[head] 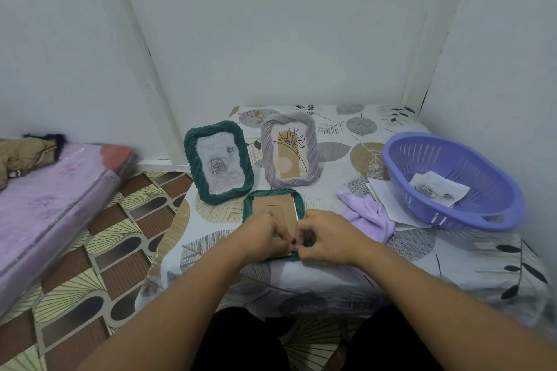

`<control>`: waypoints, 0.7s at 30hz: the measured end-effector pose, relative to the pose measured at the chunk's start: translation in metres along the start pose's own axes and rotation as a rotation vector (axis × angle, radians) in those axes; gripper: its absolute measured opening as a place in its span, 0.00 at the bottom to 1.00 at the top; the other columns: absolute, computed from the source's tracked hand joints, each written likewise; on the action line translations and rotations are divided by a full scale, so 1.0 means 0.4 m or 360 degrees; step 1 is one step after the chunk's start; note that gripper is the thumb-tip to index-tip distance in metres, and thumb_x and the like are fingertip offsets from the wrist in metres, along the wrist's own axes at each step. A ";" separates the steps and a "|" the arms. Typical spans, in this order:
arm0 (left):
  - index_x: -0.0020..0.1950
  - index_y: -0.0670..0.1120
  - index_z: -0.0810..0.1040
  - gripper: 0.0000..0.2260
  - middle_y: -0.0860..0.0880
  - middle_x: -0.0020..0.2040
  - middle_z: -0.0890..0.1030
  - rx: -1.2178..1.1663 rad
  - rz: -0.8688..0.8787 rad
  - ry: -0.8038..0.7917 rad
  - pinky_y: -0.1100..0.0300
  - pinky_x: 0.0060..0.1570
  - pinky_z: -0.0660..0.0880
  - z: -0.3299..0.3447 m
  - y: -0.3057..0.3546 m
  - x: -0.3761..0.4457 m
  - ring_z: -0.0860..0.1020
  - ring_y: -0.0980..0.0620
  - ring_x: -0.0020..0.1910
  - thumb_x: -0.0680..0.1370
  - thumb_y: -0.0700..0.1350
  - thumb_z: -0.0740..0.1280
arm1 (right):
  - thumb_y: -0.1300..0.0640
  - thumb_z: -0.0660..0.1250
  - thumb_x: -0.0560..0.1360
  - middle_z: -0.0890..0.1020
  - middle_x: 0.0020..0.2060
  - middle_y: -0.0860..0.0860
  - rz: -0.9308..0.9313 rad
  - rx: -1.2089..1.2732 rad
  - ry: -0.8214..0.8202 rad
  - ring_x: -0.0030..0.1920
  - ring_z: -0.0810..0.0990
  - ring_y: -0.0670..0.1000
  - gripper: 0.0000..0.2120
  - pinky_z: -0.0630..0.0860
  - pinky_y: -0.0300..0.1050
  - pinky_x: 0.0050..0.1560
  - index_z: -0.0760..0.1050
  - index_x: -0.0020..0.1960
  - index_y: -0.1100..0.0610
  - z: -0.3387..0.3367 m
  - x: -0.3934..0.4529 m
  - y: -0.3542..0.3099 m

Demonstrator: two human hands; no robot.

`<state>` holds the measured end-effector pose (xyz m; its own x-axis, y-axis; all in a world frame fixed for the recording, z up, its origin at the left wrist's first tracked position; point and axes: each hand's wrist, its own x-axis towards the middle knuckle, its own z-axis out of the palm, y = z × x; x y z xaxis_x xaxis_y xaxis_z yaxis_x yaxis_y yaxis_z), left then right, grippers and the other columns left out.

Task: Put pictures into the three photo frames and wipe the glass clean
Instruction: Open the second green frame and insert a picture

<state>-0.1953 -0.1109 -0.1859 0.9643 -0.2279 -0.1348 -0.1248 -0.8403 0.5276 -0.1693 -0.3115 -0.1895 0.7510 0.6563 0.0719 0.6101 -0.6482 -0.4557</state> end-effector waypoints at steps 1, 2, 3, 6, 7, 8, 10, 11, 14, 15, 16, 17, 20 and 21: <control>0.45 0.57 0.87 0.03 0.52 0.53 0.74 0.0004 -0.0005 -0.0006 0.61 0.55 0.72 -0.001 0.001 0.001 0.75 0.53 0.53 0.72 0.53 0.78 | 0.46 0.72 0.68 0.76 0.39 0.44 0.0034 0.0044 0.0019 0.40 0.77 0.44 0.08 0.76 0.46 0.43 0.80 0.41 0.49 0.003 0.001 0.003; 0.45 0.57 0.87 0.04 0.52 0.53 0.74 0.0000 -0.0012 -0.0009 0.61 0.54 0.72 -0.002 0.001 0.002 0.75 0.53 0.53 0.72 0.52 0.78 | 0.46 0.72 0.68 0.77 0.39 0.44 0.0067 0.0082 0.0030 0.40 0.77 0.43 0.07 0.76 0.44 0.43 0.80 0.41 0.49 0.006 0.003 0.006; 0.45 0.57 0.87 0.04 0.52 0.53 0.74 -0.0004 -0.0022 -0.0011 0.62 0.53 0.71 -0.003 0.003 0.002 0.75 0.53 0.53 0.72 0.52 0.78 | 0.46 0.73 0.67 0.77 0.40 0.44 0.0096 0.0115 0.0038 0.40 0.77 0.43 0.07 0.77 0.44 0.44 0.80 0.41 0.49 0.009 0.004 0.008; 0.45 0.57 0.87 0.03 0.53 0.53 0.74 -0.0011 -0.0026 0.0001 0.63 0.52 0.70 -0.001 0.002 0.001 0.75 0.54 0.53 0.72 0.52 0.78 | 0.47 0.73 0.67 0.78 0.40 0.44 0.0135 0.0159 0.0044 0.41 0.78 0.44 0.07 0.78 0.45 0.45 0.80 0.40 0.49 0.015 0.005 0.008; 0.45 0.57 0.87 0.04 0.54 0.52 0.73 -0.0020 -0.0027 0.0001 0.64 0.52 0.69 -0.001 0.003 0.000 0.75 0.55 0.52 0.72 0.52 0.78 | 0.47 0.73 0.67 0.78 0.40 0.44 0.0142 0.0162 0.0038 0.41 0.78 0.44 0.06 0.78 0.46 0.45 0.80 0.40 0.49 0.013 0.005 0.005; 0.46 0.56 0.87 0.04 0.55 0.51 0.73 -0.0027 -0.0022 0.0004 0.64 0.52 0.69 -0.001 0.005 -0.002 0.75 0.55 0.52 0.72 0.52 0.78 | 0.48 0.73 0.68 0.79 0.39 0.45 0.0149 0.0172 0.0026 0.41 0.78 0.45 0.06 0.78 0.46 0.45 0.80 0.40 0.50 0.011 0.005 0.004; 0.46 0.56 0.87 0.04 0.57 0.50 0.74 -0.0049 -0.0013 0.0014 0.65 0.51 0.70 -0.002 0.003 -0.005 0.75 0.57 0.52 0.72 0.51 0.78 | 0.52 0.74 0.70 0.80 0.38 0.46 0.0182 0.0258 -0.0004 0.41 0.79 0.46 0.04 0.78 0.46 0.46 0.81 0.41 0.52 0.002 0.008 0.005; 0.46 0.56 0.88 0.04 0.57 0.49 0.74 -0.0074 -0.0020 0.0024 0.66 0.51 0.71 -0.004 0.002 -0.007 0.75 0.59 0.50 0.72 0.51 0.78 | 0.53 0.73 0.71 0.81 0.37 0.47 0.0218 0.0336 0.0002 0.40 0.80 0.46 0.04 0.79 0.46 0.46 0.82 0.41 0.53 -0.002 0.010 0.010; 0.48 0.52 0.88 0.04 0.60 0.44 0.79 -0.0269 -0.0056 0.0093 0.71 0.45 0.71 -0.010 0.006 -0.020 0.77 0.67 0.43 0.75 0.48 0.76 | 0.54 0.70 0.75 0.83 0.39 0.47 0.0365 0.0481 0.0097 0.40 0.81 0.47 0.03 0.80 0.51 0.49 0.80 0.44 0.52 -0.011 0.015 0.030; 0.48 0.53 0.88 0.03 0.60 0.42 0.81 -0.0351 -0.0103 0.0151 0.68 0.44 0.72 -0.014 0.003 -0.020 0.78 0.67 0.41 0.76 0.48 0.75 | 0.54 0.69 0.76 0.83 0.40 0.47 0.0401 0.0487 0.0114 0.41 0.81 0.47 0.02 0.79 0.52 0.51 0.79 0.46 0.52 -0.012 0.015 0.035; 0.48 0.55 0.88 0.03 0.60 0.43 0.82 -0.0388 -0.0156 0.0237 0.66 0.44 0.74 -0.019 -0.002 -0.021 0.79 0.65 0.42 0.77 0.49 0.74 | 0.54 0.68 0.77 0.84 0.41 0.47 0.0445 0.0501 0.0123 0.41 0.80 0.46 0.02 0.79 0.51 0.51 0.79 0.49 0.51 -0.014 0.016 0.037; 0.49 0.56 0.87 0.04 0.60 0.45 0.83 -0.0366 -0.0218 0.0334 0.64 0.44 0.75 -0.027 -0.011 -0.021 0.79 0.63 0.44 0.77 0.50 0.73 | 0.53 0.68 0.77 0.84 0.42 0.47 0.0493 0.0529 0.0134 0.42 0.81 0.45 0.04 0.79 0.50 0.51 0.78 0.51 0.50 -0.016 0.016 0.037; 0.59 0.54 0.83 0.11 0.52 0.54 0.82 -0.0042 -0.0418 0.0557 0.55 0.53 0.80 -0.055 -0.047 -0.021 0.81 0.53 0.52 0.78 0.53 0.71 | 0.49 0.67 0.79 0.84 0.41 0.46 0.0629 0.0588 0.0157 0.44 0.82 0.45 0.09 0.78 0.50 0.52 0.76 0.57 0.50 -0.024 0.024 0.025; 0.63 0.52 0.81 0.15 0.48 0.58 0.81 0.0072 -0.0478 0.0579 0.52 0.56 0.79 -0.060 -0.059 -0.022 0.80 0.50 0.55 0.78 0.54 0.71 | 0.49 0.66 0.79 0.84 0.41 0.46 0.0657 0.0559 0.0150 0.44 0.81 0.45 0.10 0.78 0.50 0.52 0.75 0.59 0.50 -0.023 0.028 0.020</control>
<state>-0.1954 -0.0771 -0.1769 0.9775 0.2087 0.0312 0.1696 -0.8651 0.4721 -0.1535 -0.3130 -0.1841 0.9394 0.3267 -0.1039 0.1508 -0.6661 -0.7304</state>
